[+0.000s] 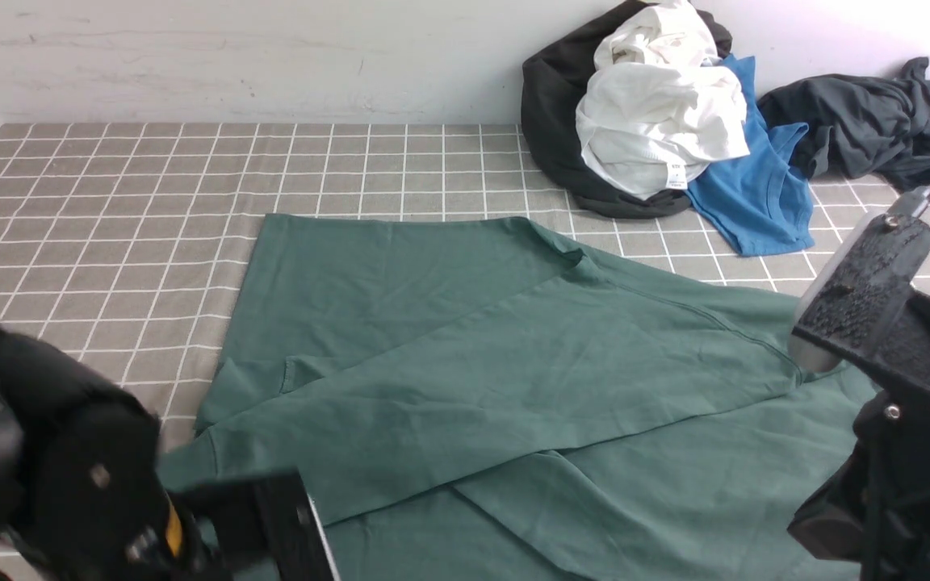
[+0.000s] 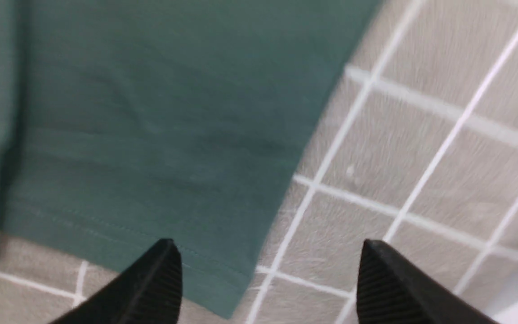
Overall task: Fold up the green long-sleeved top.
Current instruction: Use both arms simultaneously to clamp the lower edge of the clothing fabric
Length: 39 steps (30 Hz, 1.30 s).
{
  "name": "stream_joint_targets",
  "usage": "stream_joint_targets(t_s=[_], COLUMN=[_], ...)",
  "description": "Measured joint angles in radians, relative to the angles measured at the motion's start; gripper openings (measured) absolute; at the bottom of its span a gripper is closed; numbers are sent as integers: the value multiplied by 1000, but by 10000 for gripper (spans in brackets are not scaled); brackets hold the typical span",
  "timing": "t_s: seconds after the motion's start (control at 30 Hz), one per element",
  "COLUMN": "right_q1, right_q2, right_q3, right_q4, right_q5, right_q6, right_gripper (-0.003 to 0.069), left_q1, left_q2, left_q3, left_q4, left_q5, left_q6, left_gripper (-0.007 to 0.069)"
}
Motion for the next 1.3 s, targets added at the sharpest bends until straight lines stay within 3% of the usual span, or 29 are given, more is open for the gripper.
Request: stream_joint_targets(t_s=[0.23, 1.3], right_q1=[0, 0], right_q2=[-1, -1], right_q3=[0, 0], right_q4=[1, 1], right_q5=[0, 0], right_q6=[0, 0], right_gripper=[21, 21], left_q1=[-43, -46], left_q2=[148, 168], left_q3=[25, 25], left_q4=[148, 139], left_q5=[-147, -101], left_q6=[-73, -78], left_gripper=[479, 479])
